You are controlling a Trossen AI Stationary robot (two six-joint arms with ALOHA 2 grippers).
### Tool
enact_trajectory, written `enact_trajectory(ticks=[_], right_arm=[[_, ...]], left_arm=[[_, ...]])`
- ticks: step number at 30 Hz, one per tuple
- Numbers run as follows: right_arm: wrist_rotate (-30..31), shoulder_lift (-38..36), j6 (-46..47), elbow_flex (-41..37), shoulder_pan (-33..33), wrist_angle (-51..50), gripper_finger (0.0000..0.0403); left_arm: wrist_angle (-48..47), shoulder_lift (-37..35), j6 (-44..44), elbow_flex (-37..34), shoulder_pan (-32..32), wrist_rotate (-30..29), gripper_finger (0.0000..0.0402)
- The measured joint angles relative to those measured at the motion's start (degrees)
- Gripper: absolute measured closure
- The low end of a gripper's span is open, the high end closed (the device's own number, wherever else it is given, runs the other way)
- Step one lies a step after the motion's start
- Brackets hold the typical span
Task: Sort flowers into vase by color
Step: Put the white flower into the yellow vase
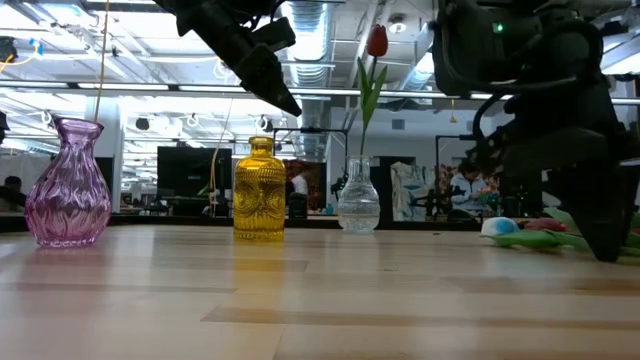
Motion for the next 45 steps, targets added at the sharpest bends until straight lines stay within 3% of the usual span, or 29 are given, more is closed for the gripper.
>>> enact_trajectory(ticks=[8, 15, 23, 27, 33, 38, 45], right_arm=[[0.0, -0.1, -0.2, 0.0, -0.3, -0.1, 0.0383], [0.4, -4.1, -0.7, 0.0, -1.7, 1.6, 0.037], [9.9, -13.6, -4.0, 0.0, -2.4, 9.3, 0.0382], [15.3, -17.3, -9.3, 0.0, -2.8, 16.7, 0.0375], [21.3, -19.2, -22.2, 0.0, -4.4, 31.1, 0.0377], [21.8, -18.6, -34.4, 0.1, -6.8, 44.1, 0.0374], [21.8, -18.5, -46.9, 0.1, -9.6, 53.8, 0.0375]], left_arm=[[-0.2, -0.6, 0.6, 0.0, 0.0, 0.0, 0.0221], [-1.8, -5.3, 1.5, 0.0, 0.0, 2.7, 0.0221], [-4.4, -13.5, 0.4, -1.2, 0.0, 10.1, 0.0221], [0.1, -18.3, -1.4, -6.1, 0.0, 15.1, 0.0221], [11.5, -23.6, -6.8, -15.6, -0.5, 16.0, 0.0221], [20.1, -25.0, -10.3, -21.7, -2.8, 16.1, 0.0221], [27.1, -24.9, -11.7, -25.7, -8.9, 16.0, 0.0221]])
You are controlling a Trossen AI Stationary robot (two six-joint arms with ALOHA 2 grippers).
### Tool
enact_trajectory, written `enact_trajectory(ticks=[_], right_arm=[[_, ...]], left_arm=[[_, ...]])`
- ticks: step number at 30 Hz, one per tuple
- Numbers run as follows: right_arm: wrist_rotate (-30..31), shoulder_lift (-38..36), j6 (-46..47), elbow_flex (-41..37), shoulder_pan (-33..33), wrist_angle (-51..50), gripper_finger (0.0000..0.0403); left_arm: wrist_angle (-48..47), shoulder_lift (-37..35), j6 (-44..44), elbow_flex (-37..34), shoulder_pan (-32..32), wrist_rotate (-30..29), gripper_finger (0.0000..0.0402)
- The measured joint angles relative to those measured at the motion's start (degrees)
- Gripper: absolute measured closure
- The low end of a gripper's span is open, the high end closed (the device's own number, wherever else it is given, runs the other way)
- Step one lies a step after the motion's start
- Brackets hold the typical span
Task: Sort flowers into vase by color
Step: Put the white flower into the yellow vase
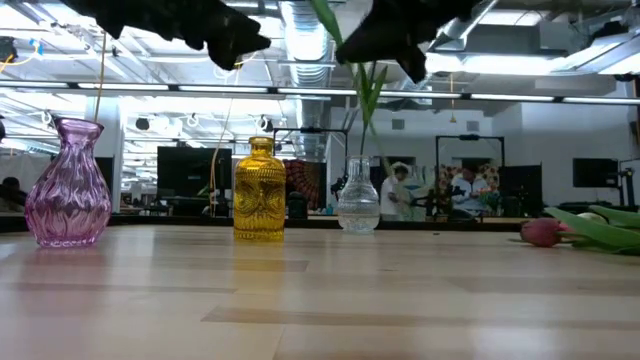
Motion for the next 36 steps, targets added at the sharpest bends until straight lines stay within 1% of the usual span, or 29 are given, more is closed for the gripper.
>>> enact_trajectory(ticks=[3, 7, 10, 14, 16, 18, 23, 31, 36], right_arm=[[0.0, 0.0, -4.7, 0.0, -0.7, 3.7, 0.0373], [0.0, 0.0, -10.0, 0.0, -1.4, 7.5, 0.0374], [-0.1, 0.0, -14.3, 0.0, -1.4, 11.0, 0.0373], [-0.2, 0.0, -18.9, 0.0, -1.4, 13.0, 0.0371], [-0.2, 0.0, -20.8, 0.0, -1.2, 13.9, 0.0371], [-0.2, 0.0, -22.5, 0.0, -1.2, 14.1, 0.0371], [-0.3, 0.0, -22.7, 0.0, -1.3, 14.0, 0.0369], [-0.3, 0.0, -22.8, 0.0, -1.4, 14.0, 0.0368], [-0.3, 0.0, -22.8, 0.0, -1.4, 14.0, 0.0368]], left_arm=[[3.5, 0.1, -0.8, -0.2, -2.4, -0.1, 0.0221], [8.6, 2.0, -0.8, -0.2, -5.5, -2.3, 0.0221], [14.1, 4.8, -0.8, -0.2, -7.3, -5.2, 0.0221], [20.8, 8.6, -0.9, -0.2, -8.6, -11.0, 0.0221], [24.6, 10.3, -1.2, -0.2, -8.8, -12.4, 0.0221], [27.3, 11.8, -2.0, -0.2, -8.8, -12.6, 0.0221], [33.2, 15.0, -3.3, -0.1, -8.9, -12.6, 0.0221], [34.2, 20.1, -3.4, 3.0, -8.9, -10.5, 0.0221], [34.4, 21.9, -3.4, 4.3, -8.8, -11.0, 0.0225]])
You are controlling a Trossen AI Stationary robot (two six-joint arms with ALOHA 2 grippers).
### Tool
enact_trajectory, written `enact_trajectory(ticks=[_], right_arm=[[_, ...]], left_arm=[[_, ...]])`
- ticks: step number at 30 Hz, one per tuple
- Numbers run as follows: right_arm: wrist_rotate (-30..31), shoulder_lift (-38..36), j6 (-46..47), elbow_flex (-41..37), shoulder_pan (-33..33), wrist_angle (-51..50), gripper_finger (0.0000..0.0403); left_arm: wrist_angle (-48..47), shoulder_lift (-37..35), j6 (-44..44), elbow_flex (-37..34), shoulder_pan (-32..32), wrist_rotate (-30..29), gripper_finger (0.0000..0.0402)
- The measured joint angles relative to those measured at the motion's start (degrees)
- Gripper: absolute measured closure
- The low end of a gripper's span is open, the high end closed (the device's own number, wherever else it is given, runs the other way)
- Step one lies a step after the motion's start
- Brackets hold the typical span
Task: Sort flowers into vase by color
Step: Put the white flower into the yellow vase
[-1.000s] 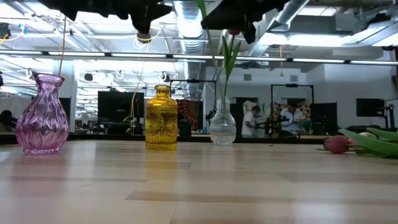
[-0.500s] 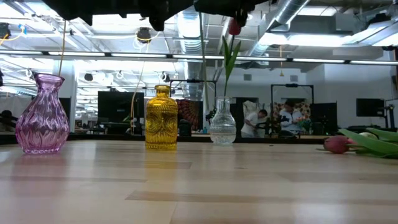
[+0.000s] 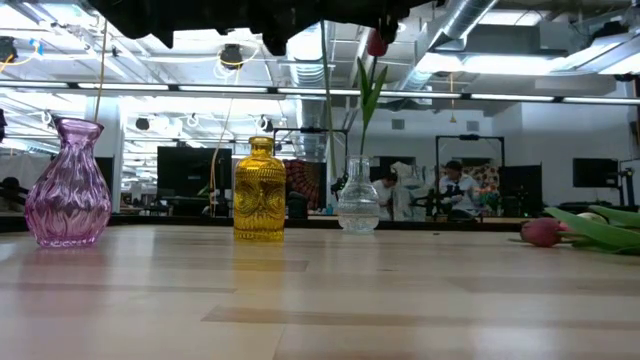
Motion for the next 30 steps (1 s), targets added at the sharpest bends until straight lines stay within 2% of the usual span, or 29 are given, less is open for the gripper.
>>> enact_trajectory(ticks=[13, 30], right_arm=[[0.0, 0.0, 0.1, 0.0, 0.0, -0.6, 0.0365], [-0.1, 0.0, 2.6, 0.0, 0.0, -2.4, 0.0364]], left_arm=[[0.3, 0.1, 0.9, 0.0, 0.0, 0.4, 0.0321], [0.1, 0.1, 1.5, 0.0, 0.0, 0.1, 0.0379]])
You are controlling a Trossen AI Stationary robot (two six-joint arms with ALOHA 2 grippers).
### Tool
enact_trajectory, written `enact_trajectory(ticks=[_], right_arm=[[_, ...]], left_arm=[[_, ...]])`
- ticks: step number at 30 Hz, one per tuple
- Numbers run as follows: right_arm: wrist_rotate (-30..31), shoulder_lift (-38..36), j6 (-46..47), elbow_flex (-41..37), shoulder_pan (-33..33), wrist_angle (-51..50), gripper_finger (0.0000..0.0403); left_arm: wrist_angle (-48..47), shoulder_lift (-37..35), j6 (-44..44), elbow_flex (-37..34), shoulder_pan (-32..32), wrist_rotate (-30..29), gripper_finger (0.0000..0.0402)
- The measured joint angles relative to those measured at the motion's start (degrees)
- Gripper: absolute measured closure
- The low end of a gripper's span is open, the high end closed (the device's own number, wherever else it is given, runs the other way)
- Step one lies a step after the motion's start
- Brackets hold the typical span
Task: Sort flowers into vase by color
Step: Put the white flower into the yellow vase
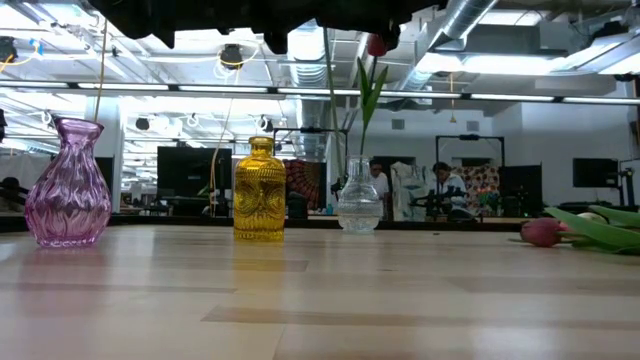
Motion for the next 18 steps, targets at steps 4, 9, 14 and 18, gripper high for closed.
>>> enact_trajectory(ticks=[4, 9, 14, 18], right_arm=[[0.0, 0.0, 0.0, 0.0, 0.0, 0.2, 0.0351], [-0.1, 0.0, 0.0, 0.0, 0.0, 0.0, 0.0302], [-0.1, -0.2, 1.4, 0.0, 0.0, -1.1, 0.0243], [-0.1, -0.9, 1.6, 0.0, 0.2, -5.4, 0.0213]], left_arm=[[-0.2, 0.0, -1.2, 0.0, 0.0, 0.0, 0.0393], [-0.5, 0.0, -1.1, 0.0, 0.0, 0.0, 0.0393], [-2.8, -2.1, -0.7, 0.0, 0.1, -0.1, 0.0393], [-7.7, -7.0, -0.5, 0.0, 0.1, 0.0, 0.0393]])
